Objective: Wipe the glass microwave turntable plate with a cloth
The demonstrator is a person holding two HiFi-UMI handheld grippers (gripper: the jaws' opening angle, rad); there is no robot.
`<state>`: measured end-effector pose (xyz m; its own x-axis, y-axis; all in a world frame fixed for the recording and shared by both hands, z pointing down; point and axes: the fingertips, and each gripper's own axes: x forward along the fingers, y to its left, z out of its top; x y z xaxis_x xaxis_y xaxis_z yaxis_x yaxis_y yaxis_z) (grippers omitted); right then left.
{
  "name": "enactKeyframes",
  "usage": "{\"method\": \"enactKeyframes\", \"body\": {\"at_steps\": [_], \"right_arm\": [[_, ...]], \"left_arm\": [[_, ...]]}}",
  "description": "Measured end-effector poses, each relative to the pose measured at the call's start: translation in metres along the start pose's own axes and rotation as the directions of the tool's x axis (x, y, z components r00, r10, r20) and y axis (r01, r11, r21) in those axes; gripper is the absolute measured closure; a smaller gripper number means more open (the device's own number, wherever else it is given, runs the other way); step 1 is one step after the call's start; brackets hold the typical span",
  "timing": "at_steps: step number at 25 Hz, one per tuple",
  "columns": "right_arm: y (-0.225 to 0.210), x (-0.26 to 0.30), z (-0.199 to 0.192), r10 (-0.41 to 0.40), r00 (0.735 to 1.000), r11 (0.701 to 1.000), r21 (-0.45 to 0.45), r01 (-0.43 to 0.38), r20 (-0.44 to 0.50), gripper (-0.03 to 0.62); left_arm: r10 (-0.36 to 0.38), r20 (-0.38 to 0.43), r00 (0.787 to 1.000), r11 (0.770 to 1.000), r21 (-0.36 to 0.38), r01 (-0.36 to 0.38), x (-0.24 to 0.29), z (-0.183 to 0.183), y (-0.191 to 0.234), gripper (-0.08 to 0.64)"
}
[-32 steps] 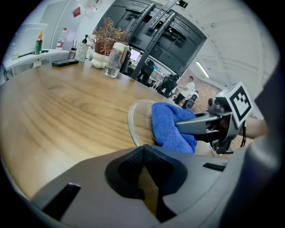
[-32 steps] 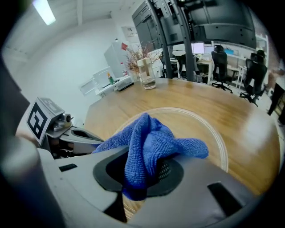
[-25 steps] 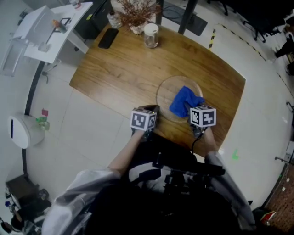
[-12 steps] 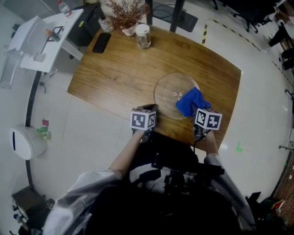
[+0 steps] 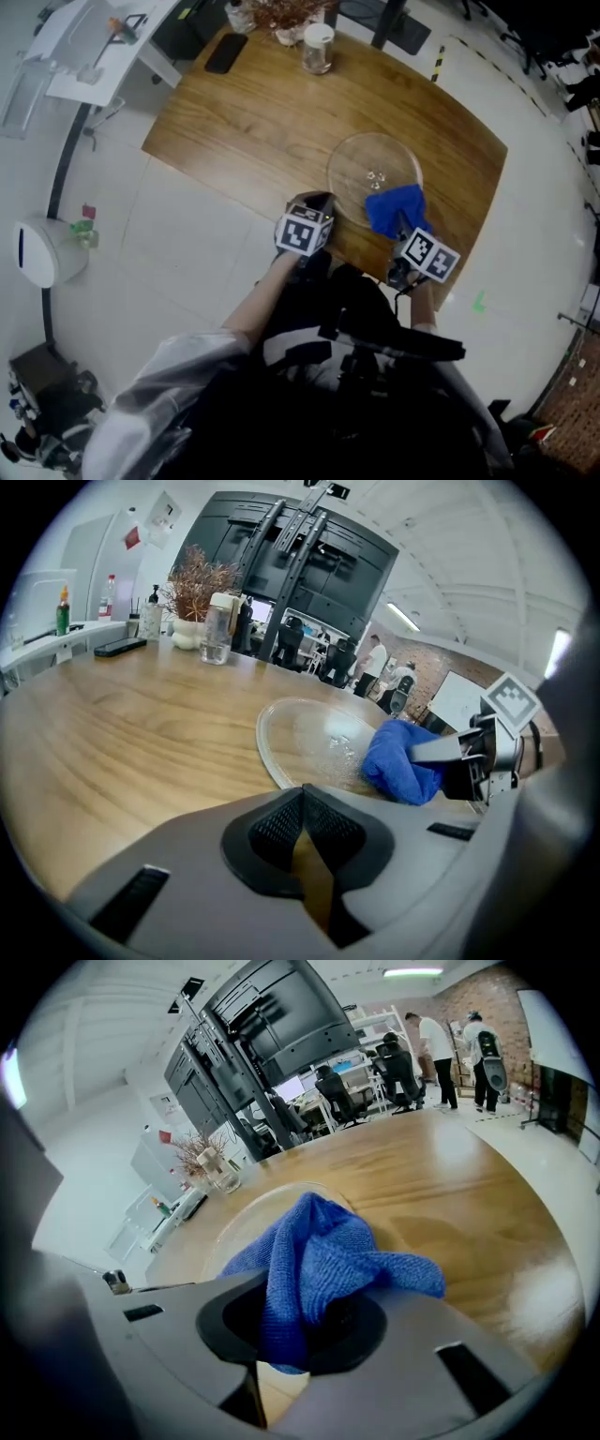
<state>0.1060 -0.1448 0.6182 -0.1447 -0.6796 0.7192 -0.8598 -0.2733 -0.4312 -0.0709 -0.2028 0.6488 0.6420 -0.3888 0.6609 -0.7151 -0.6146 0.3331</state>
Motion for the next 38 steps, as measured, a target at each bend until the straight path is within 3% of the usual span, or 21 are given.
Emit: {"method": "enactKeyframes", "body": {"at_steps": [9, 12, 16, 20, 25, 32, 38], "right_arm": [[0.012, -0.023, -0.029, 0.096, 0.995, 0.995, 0.028, -0.095, -0.035, 0.511], [0.007, -0.042, -0.047, 0.147, 0.988, 0.988, 0.048, -0.145, -0.039, 0.511], [-0.004, -0.071, -0.061, 0.212, 0.977, 0.977, 0.034, -0.211, -0.023, 0.511], [-0.037, -0.111, -0.067, 0.215, 0.977, 0.977, -0.005, -0.215, -0.010, 0.511], [-0.065, -0.149, -0.092, 0.257, 0.966, 0.966, -0.024, -0.257, -0.020, 0.511], [-0.070, -0.181, -0.120, 0.326, 0.943, 0.933, -0.136, -0.333, -0.074, 0.511], [-0.048, -0.186, -0.136, 0.384, 0.920, 0.900, -0.190, -0.392, -0.077, 0.511]], "left_arm": [[0.049, 0.028, 0.998, 0.994, 0.094, -0.051, -0.007, -0.004, -0.003, 0.563], [0.097, 0.014, 0.995, 0.993, 0.061, -0.098, -0.009, -0.023, -0.009, 0.563], [0.180, 0.173, 0.968, 0.984, -0.048, -0.174, -0.041, -0.028, -0.028, 0.563], [0.164, 0.260, 0.951, 0.985, -0.086, -0.146, -0.058, -0.012, -0.075, 0.563], [0.106, 0.405, 0.908, 0.990, -0.130, -0.057, -0.088, 0.001, -0.138, 0.563], [0.127, 0.411, 0.903, 0.987, -0.141, -0.075, -0.127, -0.040, -0.194, 0.563], [0.180, 0.393, 0.902, 0.982, -0.129, -0.140, -0.167, -0.074, -0.200, 0.563]]}}
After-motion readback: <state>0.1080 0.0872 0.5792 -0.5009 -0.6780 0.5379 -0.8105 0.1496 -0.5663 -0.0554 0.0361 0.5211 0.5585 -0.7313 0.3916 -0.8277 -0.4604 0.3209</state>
